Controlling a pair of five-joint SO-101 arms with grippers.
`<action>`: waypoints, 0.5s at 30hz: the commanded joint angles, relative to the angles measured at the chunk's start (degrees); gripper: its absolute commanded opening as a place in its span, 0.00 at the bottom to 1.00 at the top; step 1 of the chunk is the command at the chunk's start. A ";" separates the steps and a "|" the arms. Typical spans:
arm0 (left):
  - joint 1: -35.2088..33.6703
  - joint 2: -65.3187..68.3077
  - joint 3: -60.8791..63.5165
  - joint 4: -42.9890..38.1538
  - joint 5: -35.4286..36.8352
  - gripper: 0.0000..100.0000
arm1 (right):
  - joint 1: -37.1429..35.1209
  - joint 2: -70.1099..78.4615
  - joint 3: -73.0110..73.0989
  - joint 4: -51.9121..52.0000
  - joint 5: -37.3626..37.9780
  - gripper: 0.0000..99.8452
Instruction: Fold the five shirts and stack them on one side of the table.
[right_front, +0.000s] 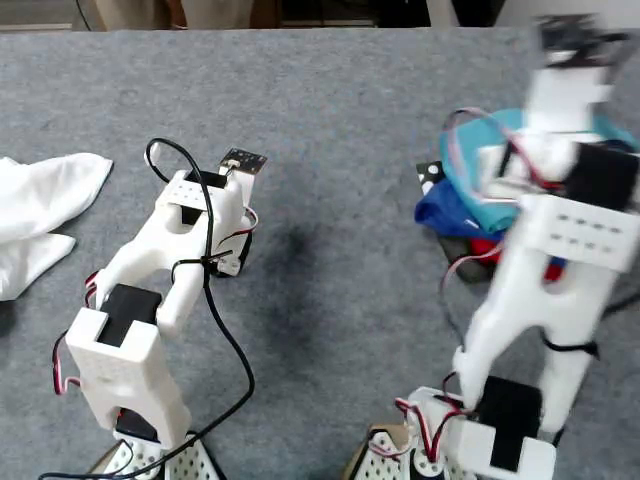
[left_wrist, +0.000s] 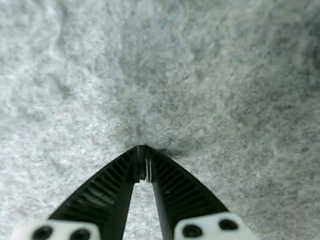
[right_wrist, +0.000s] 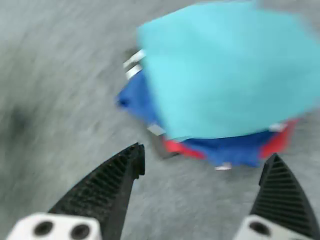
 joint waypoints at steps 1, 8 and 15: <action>-0.53 1.10 6.07 0.44 0.18 0.02 | -7.34 -1.80 9.01 -5.19 -0.18 0.37; -0.53 1.10 6.07 0.44 0.18 0.02 | -18.07 -1.80 30.64 -21.98 -2.29 0.37; -0.53 1.10 6.07 0.44 0.18 0.02 | -25.71 -1.98 48.31 -35.78 -1.85 0.37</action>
